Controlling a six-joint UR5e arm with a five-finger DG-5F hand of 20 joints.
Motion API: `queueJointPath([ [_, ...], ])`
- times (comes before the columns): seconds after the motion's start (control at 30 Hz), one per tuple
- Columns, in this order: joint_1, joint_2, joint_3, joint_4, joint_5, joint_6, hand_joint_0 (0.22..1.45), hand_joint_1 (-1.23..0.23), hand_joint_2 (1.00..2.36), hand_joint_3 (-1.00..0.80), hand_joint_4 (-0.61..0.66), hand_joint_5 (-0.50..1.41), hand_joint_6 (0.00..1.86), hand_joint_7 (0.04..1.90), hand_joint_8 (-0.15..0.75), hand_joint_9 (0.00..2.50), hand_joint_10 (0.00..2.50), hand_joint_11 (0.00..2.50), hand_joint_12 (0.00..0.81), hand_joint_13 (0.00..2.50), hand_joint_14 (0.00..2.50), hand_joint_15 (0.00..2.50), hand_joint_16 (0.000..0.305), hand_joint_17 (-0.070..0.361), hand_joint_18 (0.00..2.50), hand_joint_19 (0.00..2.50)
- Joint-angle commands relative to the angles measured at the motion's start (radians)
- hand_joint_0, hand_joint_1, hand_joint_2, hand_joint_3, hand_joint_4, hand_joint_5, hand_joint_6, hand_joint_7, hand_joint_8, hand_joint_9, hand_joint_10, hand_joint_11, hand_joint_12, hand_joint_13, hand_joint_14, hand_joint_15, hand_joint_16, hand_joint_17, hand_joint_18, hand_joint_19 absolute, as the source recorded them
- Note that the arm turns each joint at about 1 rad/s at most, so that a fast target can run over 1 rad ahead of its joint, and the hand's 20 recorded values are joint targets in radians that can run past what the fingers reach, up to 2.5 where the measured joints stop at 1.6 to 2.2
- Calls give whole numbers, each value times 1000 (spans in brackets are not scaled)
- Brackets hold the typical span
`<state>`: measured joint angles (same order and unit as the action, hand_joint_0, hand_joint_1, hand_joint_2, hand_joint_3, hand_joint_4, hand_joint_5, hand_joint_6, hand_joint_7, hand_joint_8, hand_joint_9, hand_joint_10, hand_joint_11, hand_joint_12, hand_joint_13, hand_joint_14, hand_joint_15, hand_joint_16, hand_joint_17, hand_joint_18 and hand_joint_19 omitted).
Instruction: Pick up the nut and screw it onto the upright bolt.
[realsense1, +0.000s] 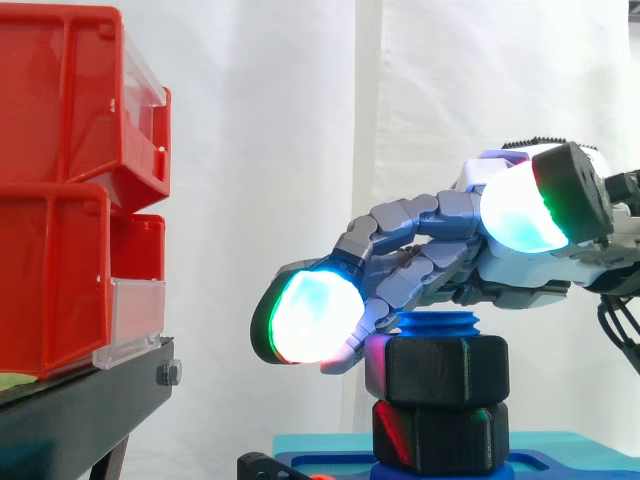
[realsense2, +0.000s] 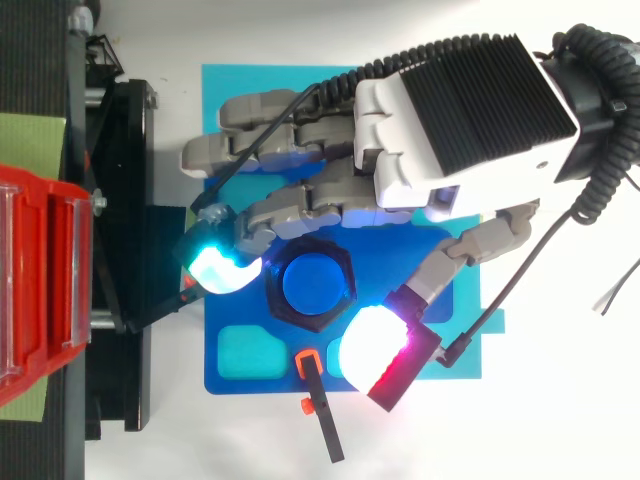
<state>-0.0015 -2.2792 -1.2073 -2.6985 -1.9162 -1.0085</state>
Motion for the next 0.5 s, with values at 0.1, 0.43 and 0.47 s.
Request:
queueJointPath([
  [0.1,3,0,0,3,0,1,478,-295,1000,-500,203,-162,503,796,236,376,0,0,317,76,0,0,36,81,0,0],
  [0.43,6,1,0,-1,0,1,478,-295,1000,-500,214,-158,502,800,238,392,0,0,317,91,0,0,36,81,0,0],
  [0.47,6,1,0,0,0,1,478,-295,1000,-500,211,-157,502,802,239,391,0,0,317,91,0,0,36,80,0,0],
])
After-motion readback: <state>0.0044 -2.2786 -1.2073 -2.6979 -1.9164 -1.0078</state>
